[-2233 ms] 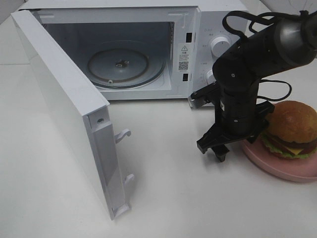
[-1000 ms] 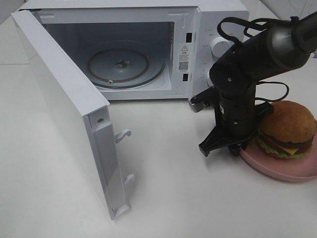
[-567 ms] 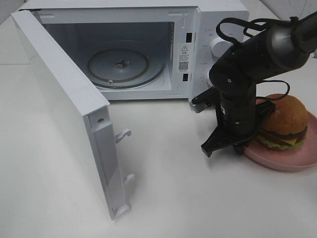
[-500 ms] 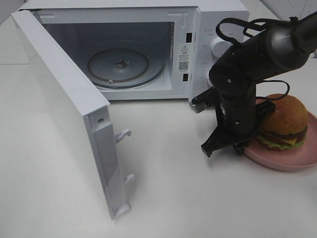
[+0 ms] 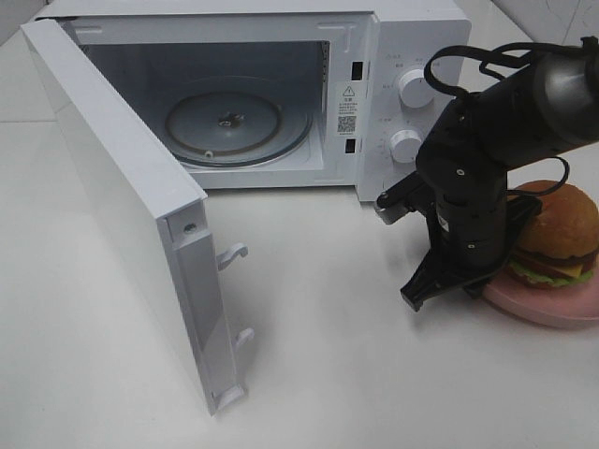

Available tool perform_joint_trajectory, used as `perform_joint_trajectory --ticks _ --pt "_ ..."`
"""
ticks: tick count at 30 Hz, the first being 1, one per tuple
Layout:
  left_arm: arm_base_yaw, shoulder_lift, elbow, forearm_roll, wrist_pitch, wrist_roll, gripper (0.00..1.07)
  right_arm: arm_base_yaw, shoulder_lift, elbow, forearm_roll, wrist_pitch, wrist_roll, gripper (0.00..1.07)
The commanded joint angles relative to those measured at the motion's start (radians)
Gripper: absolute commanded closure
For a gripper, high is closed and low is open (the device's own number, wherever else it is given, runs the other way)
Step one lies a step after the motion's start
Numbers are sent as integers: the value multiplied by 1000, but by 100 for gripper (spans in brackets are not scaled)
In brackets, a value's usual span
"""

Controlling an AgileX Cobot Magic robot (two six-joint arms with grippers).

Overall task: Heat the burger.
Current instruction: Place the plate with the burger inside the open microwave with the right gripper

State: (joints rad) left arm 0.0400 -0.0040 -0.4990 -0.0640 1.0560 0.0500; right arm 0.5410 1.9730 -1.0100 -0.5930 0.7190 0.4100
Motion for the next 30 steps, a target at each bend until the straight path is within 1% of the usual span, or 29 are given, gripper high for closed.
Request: perform_joint_trajectory --ticks 1,2,3,6,8,11,13,15,16,17,18,20,21,22,23,27,28,30 --pt "3 -20 2 -7 -14 0 106 28 -32 31 -99 11 69 107" --pt "3 -20 2 -7 -14 0 106 58 -52 52 -140 16 97 107" --pt "3 -20 2 -7 -14 0 106 82 -68 74 -140 15 101 107" --pt "3 -20 2 -7 -14 0 106 88 -74 83 -137 12 103 107" --pt "3 -20 2 -7 -14 0 106 92 -106 131 -138 5 116 107" --pt "3 -20 2 -7 -14 0 106 92 -113 141 -144 4 116 107" --pt "3 -20 2 -7 -14 0 106 103 -155 182 -165 -8 116 107" --pt "3 -20 2 -7 -14 0 106 112 -167 192 -166 -15 116 107" --pt "3 -20 2 -7 -14 0 106 135 -193 208 -176 -21 115 107" --pt "3 -20 2 -7 -14 0 106 135 -193 208 -176 -21 115 107" --pt "3 -20 2 -7 -14 0 106 166 -219 227 -197 -21 107 107" --pt "3 -20 2 -7 -14 0 106 178 -231 235 -207 -21 102 107" --pt "3 -20 2 -7 -14 0 106 211 -253 256 -229 -32 86 107" --pt "3 -20 2 -7 -14 0 106 211 -253 256 -229 -32 86 107" --pt "3 -20 2 -7 -14 0 106 242 -277 282 -250 -63 50 107" --pt "3 -20 2 -7 -14 0 106 277 -303 321 -256 -112 -4 107" --pt "3 -20 2 -7 -14 0 106 301 -321 351 -258 -138 -28 107" --pt "3 -20 2 -7 -14 0 106 312 -327 361 -259 -146 -35 107"
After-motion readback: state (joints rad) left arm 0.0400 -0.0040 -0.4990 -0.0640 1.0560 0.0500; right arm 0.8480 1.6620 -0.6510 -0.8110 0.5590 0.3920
